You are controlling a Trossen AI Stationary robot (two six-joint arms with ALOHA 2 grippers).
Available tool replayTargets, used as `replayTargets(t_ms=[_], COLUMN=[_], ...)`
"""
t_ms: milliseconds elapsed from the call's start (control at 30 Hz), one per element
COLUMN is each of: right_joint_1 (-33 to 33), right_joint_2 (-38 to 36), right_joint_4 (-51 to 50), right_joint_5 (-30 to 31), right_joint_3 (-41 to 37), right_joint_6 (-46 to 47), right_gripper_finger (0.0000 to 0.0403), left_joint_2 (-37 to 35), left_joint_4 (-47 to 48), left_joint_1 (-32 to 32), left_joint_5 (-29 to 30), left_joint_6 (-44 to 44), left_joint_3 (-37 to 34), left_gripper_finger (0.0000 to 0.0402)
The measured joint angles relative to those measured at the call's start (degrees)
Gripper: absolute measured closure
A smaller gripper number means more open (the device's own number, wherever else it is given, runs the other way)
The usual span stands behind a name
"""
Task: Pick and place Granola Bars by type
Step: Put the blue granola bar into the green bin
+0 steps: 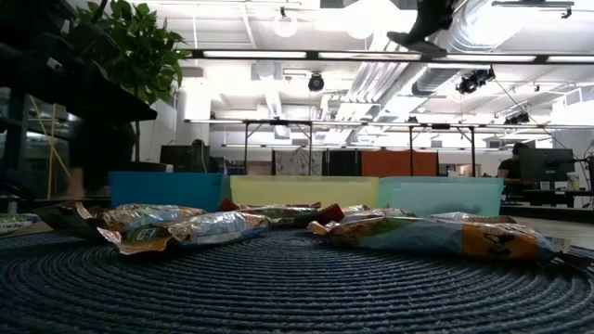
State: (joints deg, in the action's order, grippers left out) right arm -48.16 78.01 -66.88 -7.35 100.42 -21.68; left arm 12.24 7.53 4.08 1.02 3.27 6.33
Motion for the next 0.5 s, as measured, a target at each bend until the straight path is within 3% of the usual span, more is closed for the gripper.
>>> replayTargets(t_ms=[167,500], right_joint_1=[0.1,0.0], right_joint_2=[3.4,3.1], right_joint_4=[-1.9,13.9], right_joint_5=[1.5,2.8], right_joint_3=[-2.9,-29.9], right_joint_6=[1.2,5.0], right_gripper_finger=[0.0330,0.0330], left_joint_2=[0.0,0.0], left_joint_4=[0.0,0.0], left_joint_1=[0.0,0.0], left_joint_5=[0.0,0.0], left_joint_6=[0.0,0.0], left_joint_3=[0.0,0.0], left_gripper_finger=[0.0270,0.0270])
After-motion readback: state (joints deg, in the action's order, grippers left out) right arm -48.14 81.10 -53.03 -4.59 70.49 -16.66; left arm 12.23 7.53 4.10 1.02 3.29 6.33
